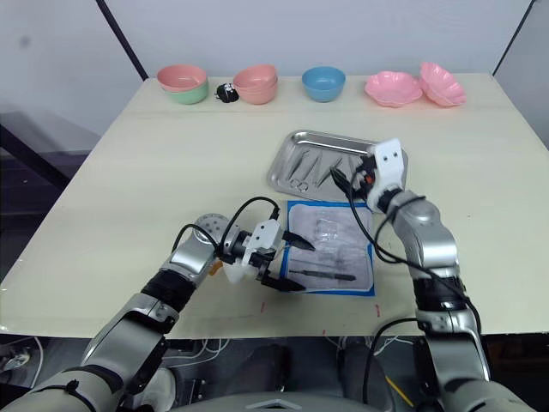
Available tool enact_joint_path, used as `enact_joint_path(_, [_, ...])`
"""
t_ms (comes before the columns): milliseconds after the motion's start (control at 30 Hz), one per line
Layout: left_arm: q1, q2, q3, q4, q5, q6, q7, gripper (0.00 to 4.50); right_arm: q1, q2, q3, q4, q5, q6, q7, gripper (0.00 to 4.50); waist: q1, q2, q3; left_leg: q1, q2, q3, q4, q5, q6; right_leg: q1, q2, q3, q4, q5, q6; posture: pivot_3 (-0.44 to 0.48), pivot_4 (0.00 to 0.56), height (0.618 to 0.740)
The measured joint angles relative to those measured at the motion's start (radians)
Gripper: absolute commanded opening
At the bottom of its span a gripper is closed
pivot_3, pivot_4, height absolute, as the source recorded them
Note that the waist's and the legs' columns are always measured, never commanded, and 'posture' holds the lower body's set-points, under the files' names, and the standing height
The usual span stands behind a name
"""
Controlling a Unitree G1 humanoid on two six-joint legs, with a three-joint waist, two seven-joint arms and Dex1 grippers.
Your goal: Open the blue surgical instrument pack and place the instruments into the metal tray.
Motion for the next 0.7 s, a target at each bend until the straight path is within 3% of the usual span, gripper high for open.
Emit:
enact_joint_path(367, [0.0,0.0,0.001,-0.001,0.0,0.0,0.0,4.5,0.367,-0.248,0.01,-0.234,0.115,-0.191,0.354,4.32,0.002,-0.005,0.003,-0.003,0.001,-0.001,0.0,0.0,-0.001,-0.002,-0.005,0.001,-0.001,-0.002,-0.003,0.0,0.15,0.74])
enact_joint_path(700, [-0.004,-0.004,-0.005,-0.001,0.0,-0.001,0.0,4.5,0.592,-0.5,-0.206,-0.326,0.318,-0.18,0.61,4.32,0.011,-0.006,0.003,-0.008,0.001,-0.002,0.0,0.0,-0.001,-0.004,-0.005,0.0,-0.003,-0.001,-0.001,0.0,0.15,0.74])
